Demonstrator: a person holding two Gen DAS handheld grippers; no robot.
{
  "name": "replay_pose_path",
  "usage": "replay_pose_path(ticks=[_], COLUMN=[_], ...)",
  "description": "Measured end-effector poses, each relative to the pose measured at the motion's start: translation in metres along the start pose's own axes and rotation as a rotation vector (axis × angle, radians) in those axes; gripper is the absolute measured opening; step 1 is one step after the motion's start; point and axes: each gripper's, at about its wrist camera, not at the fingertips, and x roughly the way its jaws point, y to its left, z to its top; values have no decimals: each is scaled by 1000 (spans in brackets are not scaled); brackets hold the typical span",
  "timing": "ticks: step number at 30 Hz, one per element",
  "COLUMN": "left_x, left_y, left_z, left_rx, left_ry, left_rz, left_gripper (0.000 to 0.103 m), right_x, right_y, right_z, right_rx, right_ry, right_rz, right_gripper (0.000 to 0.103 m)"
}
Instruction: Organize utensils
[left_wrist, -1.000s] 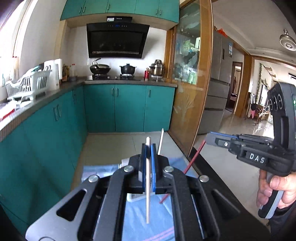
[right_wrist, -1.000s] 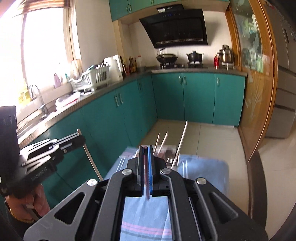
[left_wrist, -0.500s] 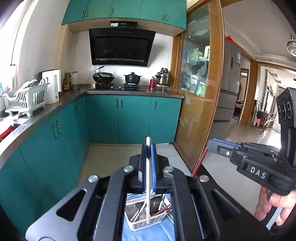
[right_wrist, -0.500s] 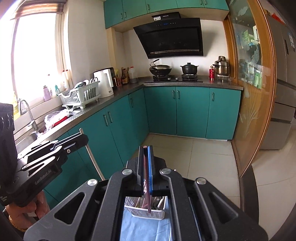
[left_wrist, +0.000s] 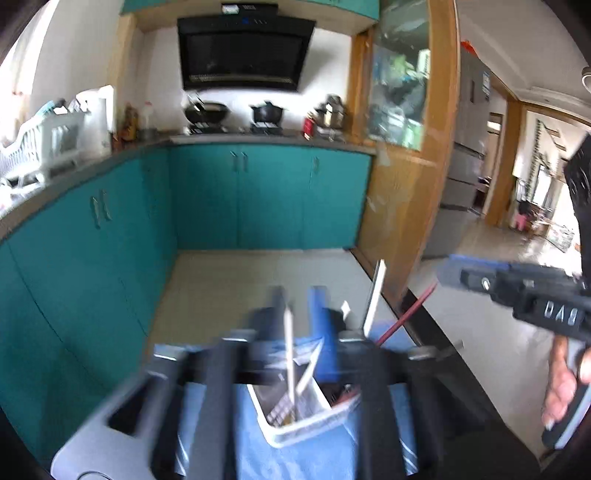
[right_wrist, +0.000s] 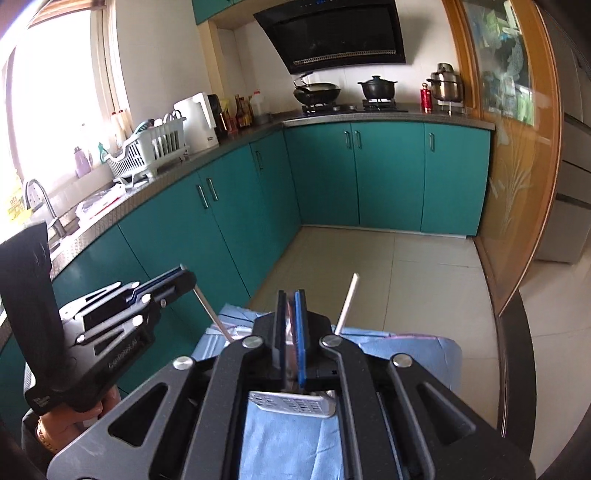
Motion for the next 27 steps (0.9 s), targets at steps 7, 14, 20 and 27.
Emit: replay_pose_path(ticks=[7, 14, 20, 27], left_x=[-68, -109, -99, -71], left_y=[-6, 10, -4, -12], left_z=[-51, -154, -202, -226], left_rx=[8, -233, -169, -109], left_ry=[-159, -32, 56, 158], left_rz=[65, 128, 165, 222], left_gripper=[99, 99, 99, 99], right_x=[-61, -84, -30, -26], right_y=[-6, -1, -5, 7], right_z=[-46, -159, -232, -259], right_rx=[20, 8, 87, 41], right_ry=[-213, -158, 68, 44], right_rz=[-19, -115, -194, -220], right_gripper=[100, 100, 100, 100])
